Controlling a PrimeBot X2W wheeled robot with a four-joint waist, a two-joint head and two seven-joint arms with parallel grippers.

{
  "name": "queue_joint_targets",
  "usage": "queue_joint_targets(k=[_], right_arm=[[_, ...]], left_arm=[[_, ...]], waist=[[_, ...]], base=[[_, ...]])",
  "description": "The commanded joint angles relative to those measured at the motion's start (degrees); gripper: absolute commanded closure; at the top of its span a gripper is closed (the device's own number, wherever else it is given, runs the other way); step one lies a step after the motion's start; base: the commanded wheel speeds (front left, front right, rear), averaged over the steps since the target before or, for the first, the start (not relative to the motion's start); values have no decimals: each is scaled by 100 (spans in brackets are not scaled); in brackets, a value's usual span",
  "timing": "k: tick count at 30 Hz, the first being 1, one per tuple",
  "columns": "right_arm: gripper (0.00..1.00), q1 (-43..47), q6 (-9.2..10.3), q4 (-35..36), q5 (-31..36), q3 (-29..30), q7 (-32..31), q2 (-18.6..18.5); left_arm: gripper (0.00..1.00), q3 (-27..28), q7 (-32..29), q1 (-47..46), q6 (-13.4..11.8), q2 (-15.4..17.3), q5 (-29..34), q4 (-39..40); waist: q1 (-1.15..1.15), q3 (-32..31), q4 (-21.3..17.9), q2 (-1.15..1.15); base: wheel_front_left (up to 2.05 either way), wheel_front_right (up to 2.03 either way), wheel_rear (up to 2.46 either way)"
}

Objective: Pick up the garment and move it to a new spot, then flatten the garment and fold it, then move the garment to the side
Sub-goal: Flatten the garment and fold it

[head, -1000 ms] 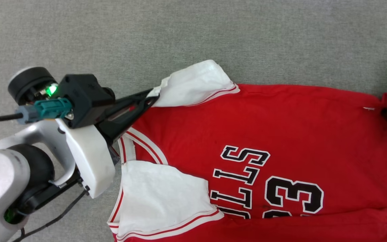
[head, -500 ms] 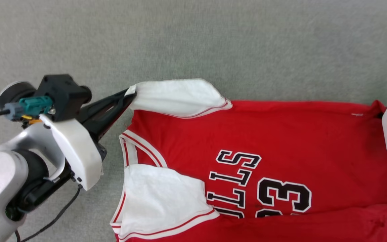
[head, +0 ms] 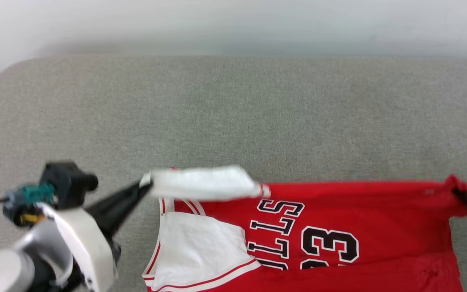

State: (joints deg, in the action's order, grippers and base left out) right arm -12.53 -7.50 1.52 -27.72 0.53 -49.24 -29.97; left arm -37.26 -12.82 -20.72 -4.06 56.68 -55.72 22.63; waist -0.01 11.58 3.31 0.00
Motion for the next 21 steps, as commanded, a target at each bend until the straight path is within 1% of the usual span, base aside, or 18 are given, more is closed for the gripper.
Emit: queue_joint_targets(k=[1,5,7,9,12,15,21], right_arm=[[100,229,2,102,-18,46,-9,79],[100,906,2,482,41,198,-78,189],[100,1173,2,606,158,225,-80,205],[100,1408,2,663,184,266,-82,344],[100,1631,2,666,203,258,-91,432],[100,1765,2,576,192,120,-66,405],[100,1785,2,330,142,-125,46,291]], left_arm=[[100,-41,43,192,-56,30,-43,56],[100,-177,69,770,-223,125,-326,168],[100,-275,15,1017,-256,193,-412,139],[100,-390,33,1192,-267,203,-405,49],[100,-558,76,1365,-175,43,-466,-138],[100,-785,-11,1367,-51,-57,-241,-457],[100,-1078,21,1191,168,-452,61,-1052]], waist=[[1,-75,13,0],[1,-103,15,0],[1,-86,11,0],[1,-66,9,0],[1,-22,11,0],[1,30,-3,0],[1,112,-16,0]], base=[[0,0,0],[0,0,0],[0,0,0],[0,0,0],[0,0,0],[0,0,0],[0,0,0]])
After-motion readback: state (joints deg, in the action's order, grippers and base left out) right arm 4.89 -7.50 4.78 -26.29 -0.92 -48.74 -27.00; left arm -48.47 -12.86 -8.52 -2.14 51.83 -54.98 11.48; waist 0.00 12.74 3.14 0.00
